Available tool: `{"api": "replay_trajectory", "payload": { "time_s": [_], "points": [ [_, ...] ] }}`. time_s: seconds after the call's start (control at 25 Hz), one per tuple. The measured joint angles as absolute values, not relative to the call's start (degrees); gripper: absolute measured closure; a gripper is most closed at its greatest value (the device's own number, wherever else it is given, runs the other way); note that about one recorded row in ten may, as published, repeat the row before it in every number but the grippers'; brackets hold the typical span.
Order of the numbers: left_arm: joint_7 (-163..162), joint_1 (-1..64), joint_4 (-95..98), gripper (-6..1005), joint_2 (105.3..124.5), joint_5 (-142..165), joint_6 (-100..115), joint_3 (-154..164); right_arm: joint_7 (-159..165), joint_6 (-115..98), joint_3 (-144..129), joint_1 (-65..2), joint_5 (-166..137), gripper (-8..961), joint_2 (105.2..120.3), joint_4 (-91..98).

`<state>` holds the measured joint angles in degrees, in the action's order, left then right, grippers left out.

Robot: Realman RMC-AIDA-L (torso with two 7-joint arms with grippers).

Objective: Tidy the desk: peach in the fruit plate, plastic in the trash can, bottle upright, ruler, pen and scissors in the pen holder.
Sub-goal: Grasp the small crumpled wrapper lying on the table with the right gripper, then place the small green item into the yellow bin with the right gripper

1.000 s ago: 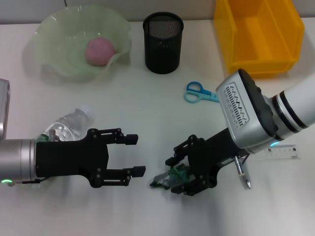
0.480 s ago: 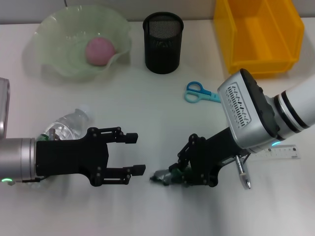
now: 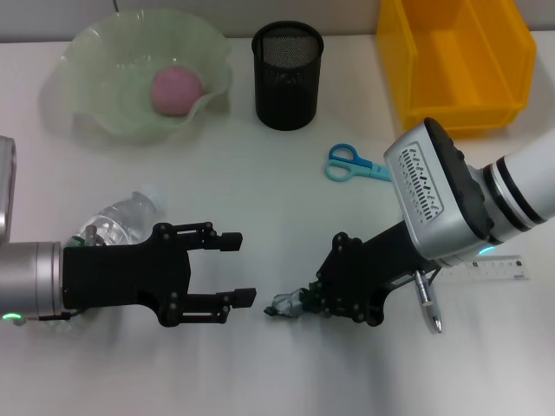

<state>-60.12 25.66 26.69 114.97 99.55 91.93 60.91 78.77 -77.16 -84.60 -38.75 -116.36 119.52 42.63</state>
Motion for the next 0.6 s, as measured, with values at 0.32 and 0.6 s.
{"api": "replay_trajectory", "payload": {
  "time_s": [0.32, 0.6],
  "points": [
    [-60.12, 25.82, 26.72, 256, 114.76, 99.56, 91.93, 60.91, 78.75, -77.69, -84.23, -38.55, -116.31, 949, 119.53, 43.0],
    [-60.12, 26.15, 26.63, 256, 114.59, 99.84, 91.42, 60.06, 76.94, -81.61, -79.27, -33.59, -112.83, 950, 119.3, 48.37]
  ]
}}
